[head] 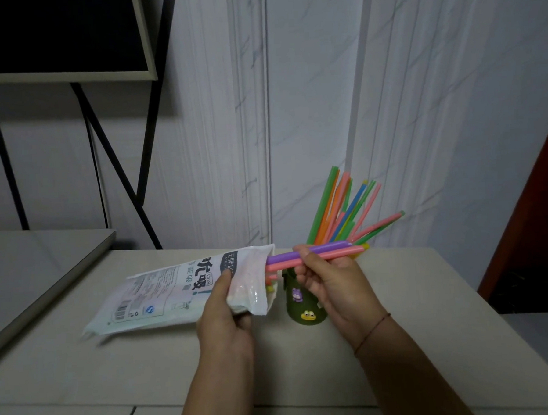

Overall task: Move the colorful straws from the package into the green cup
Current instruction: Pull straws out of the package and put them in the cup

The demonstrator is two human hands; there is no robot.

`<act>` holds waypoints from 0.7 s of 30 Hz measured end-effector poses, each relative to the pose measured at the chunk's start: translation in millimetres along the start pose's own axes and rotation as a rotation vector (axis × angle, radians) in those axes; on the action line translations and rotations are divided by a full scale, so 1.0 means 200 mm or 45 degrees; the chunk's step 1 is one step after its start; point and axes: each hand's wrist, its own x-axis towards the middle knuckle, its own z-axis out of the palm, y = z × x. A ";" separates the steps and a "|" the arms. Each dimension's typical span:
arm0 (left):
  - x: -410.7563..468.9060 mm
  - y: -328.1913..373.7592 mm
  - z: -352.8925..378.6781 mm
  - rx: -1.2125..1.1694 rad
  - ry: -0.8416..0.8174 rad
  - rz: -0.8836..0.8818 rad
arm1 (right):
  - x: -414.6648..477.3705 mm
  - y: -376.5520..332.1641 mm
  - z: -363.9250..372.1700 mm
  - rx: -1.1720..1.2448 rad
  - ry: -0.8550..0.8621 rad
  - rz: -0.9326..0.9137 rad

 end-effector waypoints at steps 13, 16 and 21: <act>0.00 -0.01 0.00 -0.001 0.075 -0.018 | -0.01 -0.06 -0.05 -0.025 0.106 -0.076; 0.02 0.04 -0.01 -0.046 0.107 -0.006 | 0.01 -0.12 -0.14 -0.050 0.202 -0.143; 0.03 0.06 -0.02 -0.026 0.149 -0.008 | 0.03 -0.16 -0.27 -0.206 0.344 -0.240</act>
